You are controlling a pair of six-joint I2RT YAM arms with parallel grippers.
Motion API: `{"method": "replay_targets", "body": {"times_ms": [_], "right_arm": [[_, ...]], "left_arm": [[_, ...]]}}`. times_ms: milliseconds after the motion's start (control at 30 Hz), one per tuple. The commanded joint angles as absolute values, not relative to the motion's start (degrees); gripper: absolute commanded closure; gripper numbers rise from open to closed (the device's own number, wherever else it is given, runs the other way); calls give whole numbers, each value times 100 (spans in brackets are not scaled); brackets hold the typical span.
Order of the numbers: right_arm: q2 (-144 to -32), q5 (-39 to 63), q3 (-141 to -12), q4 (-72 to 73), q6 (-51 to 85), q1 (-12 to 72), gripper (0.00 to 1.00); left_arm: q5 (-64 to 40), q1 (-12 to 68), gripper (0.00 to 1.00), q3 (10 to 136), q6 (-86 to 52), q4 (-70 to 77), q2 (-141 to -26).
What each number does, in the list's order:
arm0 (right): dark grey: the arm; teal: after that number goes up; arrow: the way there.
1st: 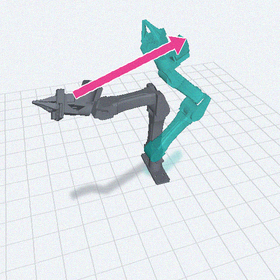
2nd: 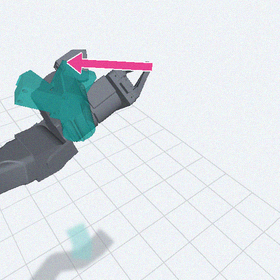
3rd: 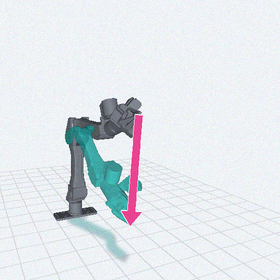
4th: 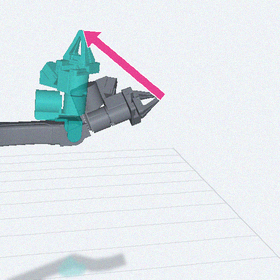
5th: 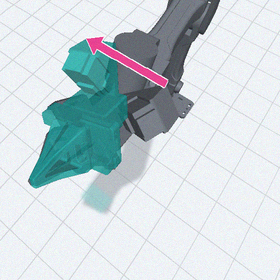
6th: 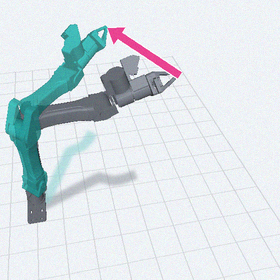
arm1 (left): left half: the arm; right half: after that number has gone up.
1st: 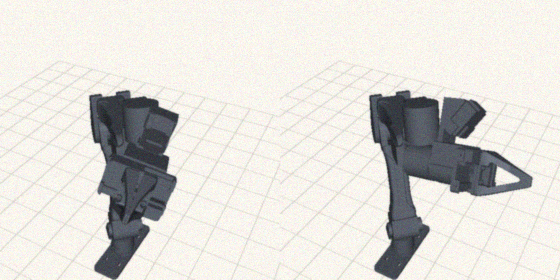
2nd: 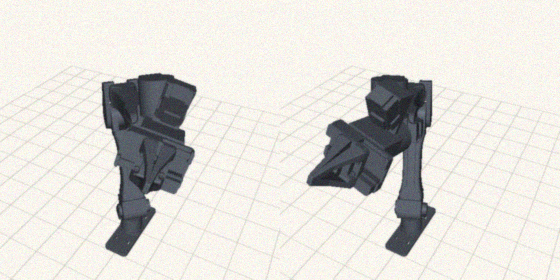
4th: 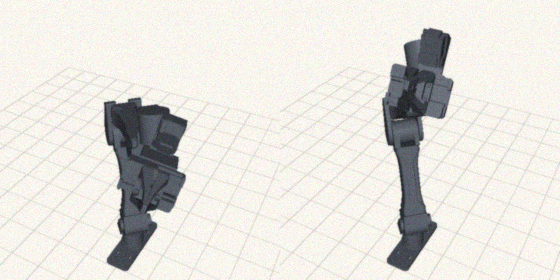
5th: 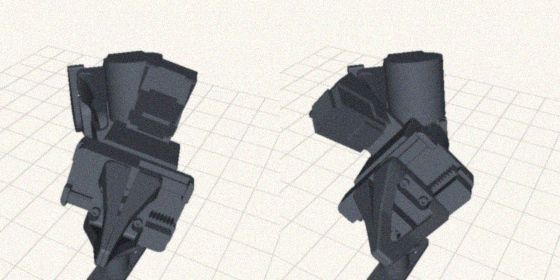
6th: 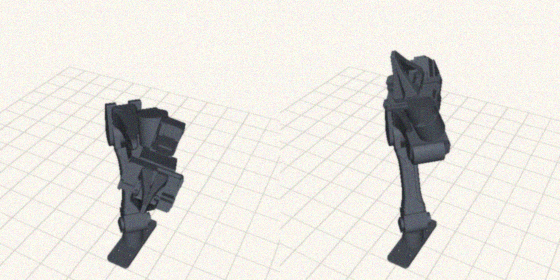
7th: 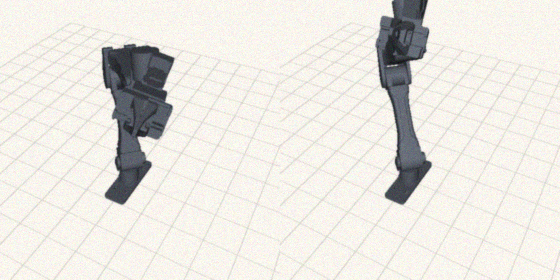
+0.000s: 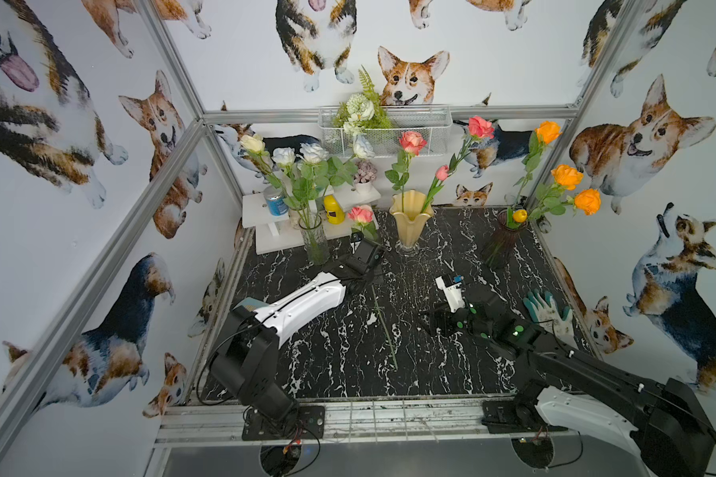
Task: Arrange the flowers in different vases according to their variety
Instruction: Pick up the flower at the center of the board.
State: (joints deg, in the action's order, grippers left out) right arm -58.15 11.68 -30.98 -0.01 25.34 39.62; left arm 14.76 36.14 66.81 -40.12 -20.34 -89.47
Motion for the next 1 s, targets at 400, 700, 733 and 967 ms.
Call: {"method": "replay_targets", "body": {"times_ms": [400, 700, 733, 967], "right_arm": [[-7432, 1484, -4048, 1611, 2826, 4726, 12], [-7958, 1432, -4525, 1816, 2786, 4746, 36], [-8001, 1441, -4570, 1811, 2787, 4746, 41], [-8268, 1593, -4750, 1918, 2833, 4746, 62]], "left_arm": [[1679, 4059, 100, 6153, -3604, -1195, -7726], [1592, 4136, 100, 5934, -3597, -1092, -7331], [1570, 4131, 100, 5906, -3595, -1094, -7317], [1472, 4140, 100, 5756, -3643, -945, -7191]]}}
